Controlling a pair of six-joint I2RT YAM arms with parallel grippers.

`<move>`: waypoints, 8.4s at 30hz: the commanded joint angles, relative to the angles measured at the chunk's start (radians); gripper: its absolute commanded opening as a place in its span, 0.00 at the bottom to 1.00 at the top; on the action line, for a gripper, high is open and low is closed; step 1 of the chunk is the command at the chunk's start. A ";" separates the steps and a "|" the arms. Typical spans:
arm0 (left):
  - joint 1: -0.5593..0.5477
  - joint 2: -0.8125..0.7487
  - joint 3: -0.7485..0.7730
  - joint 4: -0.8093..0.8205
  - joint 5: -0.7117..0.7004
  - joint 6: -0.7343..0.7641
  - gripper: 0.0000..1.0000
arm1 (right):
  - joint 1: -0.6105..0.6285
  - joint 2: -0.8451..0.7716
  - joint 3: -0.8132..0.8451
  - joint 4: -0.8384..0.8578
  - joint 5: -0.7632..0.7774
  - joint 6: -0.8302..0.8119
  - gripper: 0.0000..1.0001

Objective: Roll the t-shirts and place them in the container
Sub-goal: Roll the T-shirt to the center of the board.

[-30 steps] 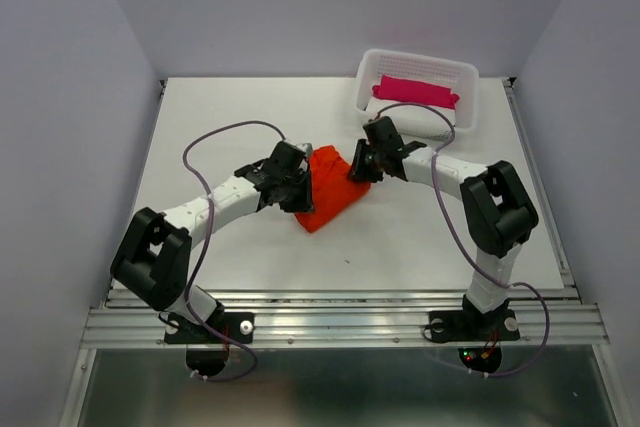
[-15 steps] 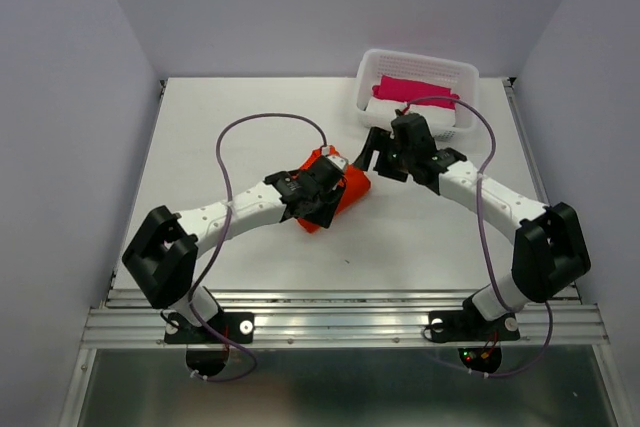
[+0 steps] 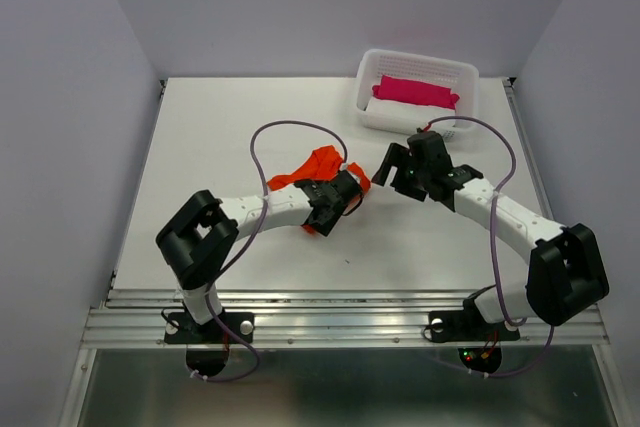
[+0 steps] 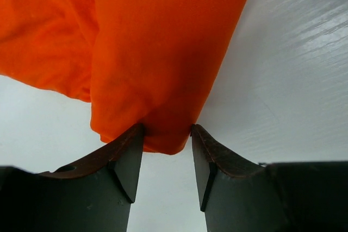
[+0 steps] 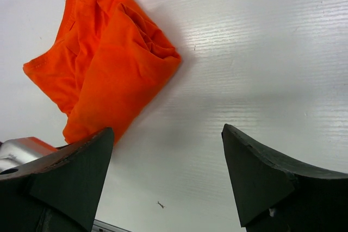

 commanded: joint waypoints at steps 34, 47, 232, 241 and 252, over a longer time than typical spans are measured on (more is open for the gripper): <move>0.095 0.027 0.082 0.114 0.485 0.102 0.00 | -0.010 0.007 -0.324 0.550 -0.328 0.286 1.00; 0.148 0.002 0.059 0.132 0.620 0.104 0.00 | -0.010 0.194 -0.316 0.776 -0.283 0.387 0.88; 0.386 0.005 -0.046 0.407 0.916 -0.222 0.00 | -0.055 0.552 0.222 0.356 -0.245 0.256 0.32; 0.444 0.079 -0.073 0.411 0.887 -0.193 0.00 | -0.055 0.429 0.196 0.273 -0.216 0.151 0.34; 0.444 -0.019 -0.012 0.329 0.861 -0.182 0.00 | -0.055 0.475 0.326 0.155 -0.086 -0.002 0.33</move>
